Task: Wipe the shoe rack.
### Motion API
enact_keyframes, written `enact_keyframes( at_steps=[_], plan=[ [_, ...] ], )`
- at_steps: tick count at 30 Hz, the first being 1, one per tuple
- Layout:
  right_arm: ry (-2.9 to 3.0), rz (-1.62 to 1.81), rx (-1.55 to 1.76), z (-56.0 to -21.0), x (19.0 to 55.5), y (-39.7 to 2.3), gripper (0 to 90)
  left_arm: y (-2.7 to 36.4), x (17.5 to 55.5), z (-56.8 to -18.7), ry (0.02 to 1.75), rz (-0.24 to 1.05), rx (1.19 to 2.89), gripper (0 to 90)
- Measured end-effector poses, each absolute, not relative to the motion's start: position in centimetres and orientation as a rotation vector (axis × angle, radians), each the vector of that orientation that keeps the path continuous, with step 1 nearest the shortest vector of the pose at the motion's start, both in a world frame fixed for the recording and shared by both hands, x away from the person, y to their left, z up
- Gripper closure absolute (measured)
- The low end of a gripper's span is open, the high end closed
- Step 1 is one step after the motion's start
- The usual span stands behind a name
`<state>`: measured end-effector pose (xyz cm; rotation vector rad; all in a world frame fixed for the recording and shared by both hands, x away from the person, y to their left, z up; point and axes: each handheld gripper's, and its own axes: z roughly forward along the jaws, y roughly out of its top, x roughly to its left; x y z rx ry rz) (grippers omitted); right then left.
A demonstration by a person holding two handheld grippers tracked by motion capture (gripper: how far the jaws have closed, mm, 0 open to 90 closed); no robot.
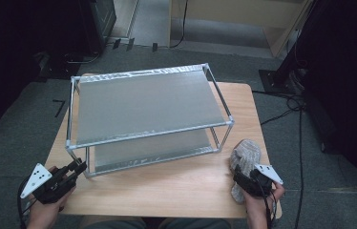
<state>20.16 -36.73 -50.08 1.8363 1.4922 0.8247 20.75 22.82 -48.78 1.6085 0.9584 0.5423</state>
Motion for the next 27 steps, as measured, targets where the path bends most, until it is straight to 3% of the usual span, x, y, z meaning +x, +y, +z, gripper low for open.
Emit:
enact_keyframes(
  at_steps=[2, 6, 8, 15, 27],
  plan=[
    [1.509, 0.793, 1.868, -50.8, 20.5, -37.0, 28.5, 22.8, 20.7, -48.8, 0.934, 0.527, 1.614, 76.7],
    [1.543, 0.799, 1.866, -51.6, 20.6, -37.1, 57.8, 22.6, 20.7, -48.9, 0.923, 0.515, 1.618, 74.9],
    [1.545, 0.817, 1.859, -51.5, 20.7, -37.2, 65.4, 22.4, 20.6, -48.9, 0.923, 0.521, 1.624, 72.3],
    [1.479, 0.933, 1.795, -49.5, 20.4, -36.5, 69.2, 22.2, 20.5, -48.8, 0.907, 0.511, 1.632, 78.0],
    [1.311, 1.157, 1.557, -41.8, 20.9, -33.6, 68.0, 21.8, 20.3, -48.8, 0.909, 0.521, 1.634, 78.1]
  ],
)
